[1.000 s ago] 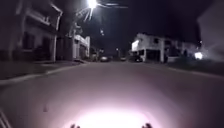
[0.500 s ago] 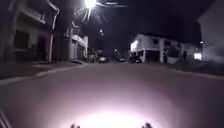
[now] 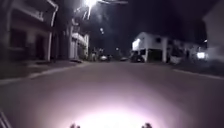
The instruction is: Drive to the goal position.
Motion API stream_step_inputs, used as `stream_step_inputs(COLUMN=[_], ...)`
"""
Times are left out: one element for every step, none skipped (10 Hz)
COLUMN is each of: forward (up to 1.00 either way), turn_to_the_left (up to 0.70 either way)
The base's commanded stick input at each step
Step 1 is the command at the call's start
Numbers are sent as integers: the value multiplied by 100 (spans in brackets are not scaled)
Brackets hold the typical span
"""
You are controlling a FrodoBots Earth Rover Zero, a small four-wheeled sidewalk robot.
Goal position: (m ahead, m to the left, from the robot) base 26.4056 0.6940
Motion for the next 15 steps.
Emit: stream_step_inputs(forward=[100,100,100,100,100,100,100,100,100,100,100,100,100,100,100], turn_to_the_left=[0,0,0,0,0,0,-3,-22,-40,-36,-20,-7,-1,0,0])
